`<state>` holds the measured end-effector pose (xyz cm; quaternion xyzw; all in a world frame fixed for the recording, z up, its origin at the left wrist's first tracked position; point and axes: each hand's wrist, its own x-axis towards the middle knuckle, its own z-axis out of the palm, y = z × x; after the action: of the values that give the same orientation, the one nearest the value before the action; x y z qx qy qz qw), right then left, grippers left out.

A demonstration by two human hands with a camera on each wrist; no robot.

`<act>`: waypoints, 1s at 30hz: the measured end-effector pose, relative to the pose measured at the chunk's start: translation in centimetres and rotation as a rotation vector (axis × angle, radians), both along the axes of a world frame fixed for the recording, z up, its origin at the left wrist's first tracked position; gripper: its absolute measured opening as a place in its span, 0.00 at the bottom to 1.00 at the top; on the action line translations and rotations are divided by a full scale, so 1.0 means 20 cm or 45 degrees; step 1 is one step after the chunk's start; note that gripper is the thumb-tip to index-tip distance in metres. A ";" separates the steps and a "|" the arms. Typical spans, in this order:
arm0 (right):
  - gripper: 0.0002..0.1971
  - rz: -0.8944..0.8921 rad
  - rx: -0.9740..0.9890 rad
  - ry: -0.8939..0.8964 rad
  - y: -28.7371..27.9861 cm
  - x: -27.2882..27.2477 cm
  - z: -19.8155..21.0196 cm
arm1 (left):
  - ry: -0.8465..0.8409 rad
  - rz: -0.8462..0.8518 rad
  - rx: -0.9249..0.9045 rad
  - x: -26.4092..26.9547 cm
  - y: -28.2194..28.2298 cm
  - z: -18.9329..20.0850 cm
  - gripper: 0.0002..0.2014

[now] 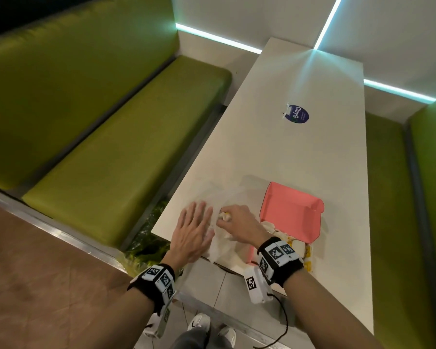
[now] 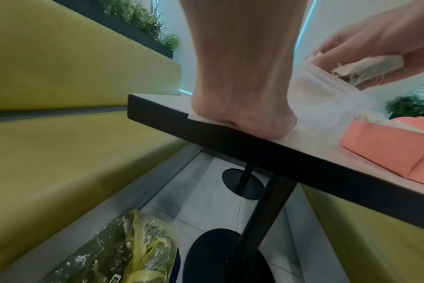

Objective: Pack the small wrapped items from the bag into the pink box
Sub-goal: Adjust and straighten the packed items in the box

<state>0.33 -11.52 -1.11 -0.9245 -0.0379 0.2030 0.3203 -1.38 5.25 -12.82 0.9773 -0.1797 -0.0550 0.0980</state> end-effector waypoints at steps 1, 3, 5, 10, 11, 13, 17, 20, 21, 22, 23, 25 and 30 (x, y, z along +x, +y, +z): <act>0.08 -0.044 0.041 -0.014 -0.02 -0.01 0.01 | 0.005 0.010 -0.006 0.00 -0.01 0.00 0.34; 0.11 -0.136 0.130 -0.037 -0.06 -0.02 0.02 | 0.022 0.016 -0.009 -0.01 -0.01 0.01 0.35; 0.14 -0.261 0.229 -0.057 -0.08 -0.03 0.02 | 0.075 0.014 0.004 -0.01 -0.02 0.03 0.37; 0.15 -0.661 0.616 -0.016 -0.14 -0.10 0.05 | -0.106 0.121 -0.350 -0.01 -0.07 0.22 0.24; 0.15 -0.712 0.693 -0.030 -0.16 -0.12 0.06 | -0.172 0.112 -0.491 -0.02 -0.11 0.28 0.20; 0.14 -0.847 0.882 -0.032 -0.18 -0.16 0.09 | -0.168 0.028 -0.757 -0.06 -0.21 0.43 0.17; 0.16 -0.980 1.089 -0.141 -0.25 -0.24 0.08 | 0.081 -0.212 -1.025 -0.15 -0.41 0.60 0.14; 0.12 -1.111 1.145 -0.207 -0.32 -0.30 0.08 | 0.240 -0.161 -1.284 -0.21 -0.53 0.63 0.11; 0.09 -1.157 1.130 -0.215 -0.34 -0.32 0.08 | 0.280 -0.126 -1.333 -0.23 -0.56 0.64 0.08; 0.07 -1.204 1.110 -0.213 -0.36 -0.34 0.08 | 0.318 -0.099 -1.361 -0.25 -0.59 0.64 0.06; 0.05 -1.242 1.107 -0.201 -0.38 -0.36 0.07 | 0.351 -0.082 -1.377 -0.27 -0.62 0.63 0.05; 0.03 -1.293 1.143 -0.166 -0.42 -0.40 0.06 | 0.404 -0.075 -1.402 -0.29 -0.66 0.62 0.08; 0.04 -1.417 1.240 -0.130 -0.53 -0.47 0.04 | 0.490 0.073 -1.505 -0.31 -0.71 0.62 0.11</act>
<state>-9.09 -22.15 -0.28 -0.5687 0.3356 -0.0724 0.7475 -7.56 -8.88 -0.38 0.7347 -0.1326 -0.1189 0.6546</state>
